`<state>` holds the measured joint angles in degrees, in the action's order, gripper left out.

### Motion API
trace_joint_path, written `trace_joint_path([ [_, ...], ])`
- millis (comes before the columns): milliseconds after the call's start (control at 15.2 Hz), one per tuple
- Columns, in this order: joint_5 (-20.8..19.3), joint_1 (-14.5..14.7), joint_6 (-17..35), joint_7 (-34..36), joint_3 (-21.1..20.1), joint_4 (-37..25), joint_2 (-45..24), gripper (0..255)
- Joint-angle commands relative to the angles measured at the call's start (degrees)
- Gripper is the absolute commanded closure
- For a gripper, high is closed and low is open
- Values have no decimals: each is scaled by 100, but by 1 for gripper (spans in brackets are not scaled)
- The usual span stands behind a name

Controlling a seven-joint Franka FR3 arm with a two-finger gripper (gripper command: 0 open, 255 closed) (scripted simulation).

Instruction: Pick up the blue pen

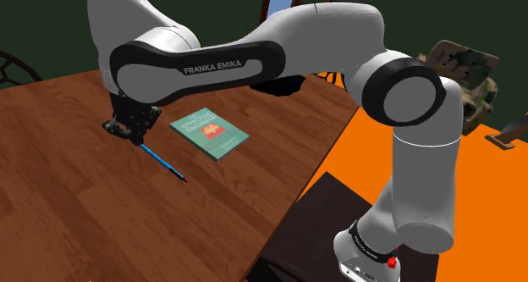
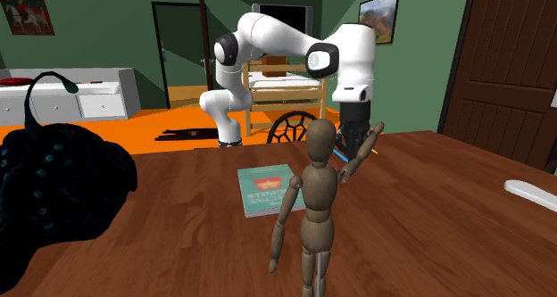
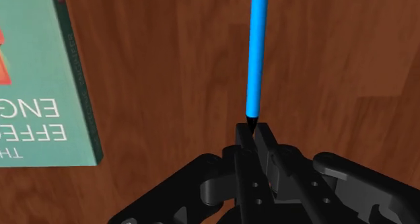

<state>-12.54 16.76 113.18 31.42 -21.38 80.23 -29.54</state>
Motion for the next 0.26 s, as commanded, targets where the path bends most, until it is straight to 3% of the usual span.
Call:
trace_joint_path([
  [0, 13, 14, -149, -9, -9, -131, 16, 255],
  [198, 20, 19, -231, -18, -13, -202, 28, 255],
])
